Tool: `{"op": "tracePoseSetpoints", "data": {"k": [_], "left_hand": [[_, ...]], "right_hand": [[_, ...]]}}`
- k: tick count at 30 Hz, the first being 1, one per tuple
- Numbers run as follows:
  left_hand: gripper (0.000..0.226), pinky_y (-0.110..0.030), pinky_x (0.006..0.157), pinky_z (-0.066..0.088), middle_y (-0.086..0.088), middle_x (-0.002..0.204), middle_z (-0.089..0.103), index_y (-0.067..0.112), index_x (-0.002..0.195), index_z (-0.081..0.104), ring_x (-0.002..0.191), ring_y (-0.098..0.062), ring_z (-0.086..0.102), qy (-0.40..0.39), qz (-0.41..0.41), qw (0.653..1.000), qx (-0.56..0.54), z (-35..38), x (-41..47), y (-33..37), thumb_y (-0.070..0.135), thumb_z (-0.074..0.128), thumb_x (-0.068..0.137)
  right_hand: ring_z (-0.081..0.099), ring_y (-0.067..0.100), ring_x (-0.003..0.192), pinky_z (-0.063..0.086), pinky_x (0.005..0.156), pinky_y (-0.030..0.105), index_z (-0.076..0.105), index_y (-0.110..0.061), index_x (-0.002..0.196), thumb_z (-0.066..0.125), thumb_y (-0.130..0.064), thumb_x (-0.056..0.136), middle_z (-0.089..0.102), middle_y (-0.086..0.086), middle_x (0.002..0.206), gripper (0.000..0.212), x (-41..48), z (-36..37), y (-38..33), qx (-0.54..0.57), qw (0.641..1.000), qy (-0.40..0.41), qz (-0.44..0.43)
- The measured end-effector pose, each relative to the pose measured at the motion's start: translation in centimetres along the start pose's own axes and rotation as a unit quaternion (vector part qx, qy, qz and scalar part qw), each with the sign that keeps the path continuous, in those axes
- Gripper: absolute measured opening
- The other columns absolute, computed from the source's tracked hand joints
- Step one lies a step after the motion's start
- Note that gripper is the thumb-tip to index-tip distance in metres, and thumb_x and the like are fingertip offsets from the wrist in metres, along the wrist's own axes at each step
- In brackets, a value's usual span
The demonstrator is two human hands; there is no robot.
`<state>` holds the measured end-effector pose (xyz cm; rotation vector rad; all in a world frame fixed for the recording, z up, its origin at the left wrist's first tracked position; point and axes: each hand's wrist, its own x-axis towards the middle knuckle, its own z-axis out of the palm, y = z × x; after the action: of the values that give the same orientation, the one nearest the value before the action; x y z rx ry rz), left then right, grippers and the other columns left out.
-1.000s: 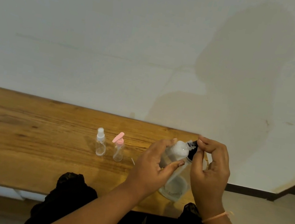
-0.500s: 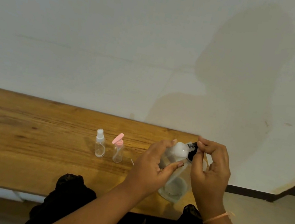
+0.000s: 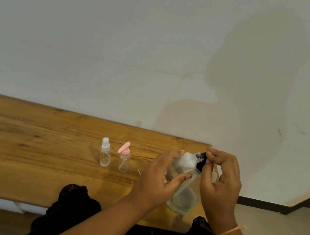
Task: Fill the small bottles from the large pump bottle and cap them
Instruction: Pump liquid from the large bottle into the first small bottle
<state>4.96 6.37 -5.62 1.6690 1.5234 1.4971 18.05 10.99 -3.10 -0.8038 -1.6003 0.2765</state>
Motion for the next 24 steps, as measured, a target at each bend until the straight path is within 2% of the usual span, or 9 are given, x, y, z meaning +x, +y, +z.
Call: {"op": "tracePoseSetpoints", "data": {"k": [4, 8, 12, 24], "left_hand": [[0.044, -0.006, 0.078, 0.043, 0.009, 0.112, 0.060, 0.032, 0.123, 0.050, 0.102, 0.000, 0.057, 0.009, 0.011, 1.000, -0.012, 0.12, -0.12, 0.26, 0.041, 0.067, 0.083], [0.044, -0.007, 0.079, 0.044, 0.008, 0.113, 0.059, 0.037, 0.121, 0.047, 0.103, -0.001, 0.056, 0.020, 0.017, 1.000, -0.006, 0.22, 0.16, 0.32, 0.047, 0.062, 0.082], [0.043, -0.014, 0.079, 0.048, 0.008, 0.113, 0.059, 0.037, 0.121, 0.047, 0.100, -0.004, 0.058, 0.002, 0.000, 1.000, 0.000, 0.19, 0.22, -0.06, 0.048, 0.062, 0.082], [0.042, -0.006, 0.079, 0.043, 0.009, 0.113, 0.060, 0.031, 0.121, 0.050, 0.103, -0.002, 0.056, 0.011, -0.006, 1.000, -0.006, 0.06, -0.04, 0.32, 0.038, 0.068, 0.083]], "right_hand": [[0.055, -0.005, 0.100, 0.045, 0.084, 0.011, 0.057, -0.012, 0.094, 0.046, -0.010, 0.086, 0.058, 0.005, 0.097, 0.014, -0.17, 0.09, -0.29, 0.013, 1.000, 0.015, -0.003], [0.054, -0.007, 0.099, 0.044, 0.083, 0.009, 0.058, -0.010, 0.092, 0.048, -0.002, 0.084, 0.058, 0.003, 0.096, 0.016, 0.18, 0.24, -0.58, 0.001, 1.000, 0.022, -0.009], [0.055, -0.006, 0.099, 0.046, 0.083, 0.011, 0.056, -0.015, 0.091, 0.046, -0.009, 0.085, 0.058, 0.003, 0.095, 0.013, 0.22, 0.23, 0.00, 0.006, 1.000, 0.010, -0.001], [0.055, -0.005, 0.099, 0.046, 0.085, 0.012, 0.057, -0.014, 0.092, 0.046, -0.010, 0.086, 0.058, 0.003, 0.095, 0.014, 0.24, 0.20, -0.23, 0.011, 1.000, 0.013, -0.003]]}}
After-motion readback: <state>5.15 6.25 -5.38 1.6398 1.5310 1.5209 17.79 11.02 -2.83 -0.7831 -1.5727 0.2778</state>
